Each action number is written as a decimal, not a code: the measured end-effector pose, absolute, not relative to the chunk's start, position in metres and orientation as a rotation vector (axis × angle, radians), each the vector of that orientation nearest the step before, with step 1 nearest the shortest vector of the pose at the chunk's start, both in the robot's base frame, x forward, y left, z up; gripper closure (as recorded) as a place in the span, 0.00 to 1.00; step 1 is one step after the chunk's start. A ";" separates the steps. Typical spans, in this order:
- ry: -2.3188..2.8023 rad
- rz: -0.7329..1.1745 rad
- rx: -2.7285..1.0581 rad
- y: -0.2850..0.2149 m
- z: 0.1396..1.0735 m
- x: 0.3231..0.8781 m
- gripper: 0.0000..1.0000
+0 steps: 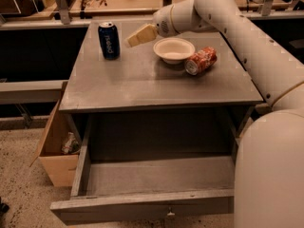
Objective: Place pepsi can into top drawer
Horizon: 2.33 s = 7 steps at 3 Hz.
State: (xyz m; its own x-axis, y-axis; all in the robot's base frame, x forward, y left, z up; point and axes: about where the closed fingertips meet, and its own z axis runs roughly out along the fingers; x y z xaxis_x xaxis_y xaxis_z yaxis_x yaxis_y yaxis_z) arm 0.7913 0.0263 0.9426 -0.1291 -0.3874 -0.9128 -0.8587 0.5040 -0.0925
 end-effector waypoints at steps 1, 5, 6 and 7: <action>1.695 0.579 -1.041 0.046 0.935 0.802 0.00; 1.623 0.817 -1.024 0.155 0.887 0.835 0.18; 1.611 0.844 -1.003 0.160 0.892 0.835 0.41; 1.616 0.780 -0.984 0.142 0.908 0.828 0.64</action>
Offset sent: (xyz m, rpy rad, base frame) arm 0.0414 0.0779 -0.0417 0.0795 -0.0810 0.0465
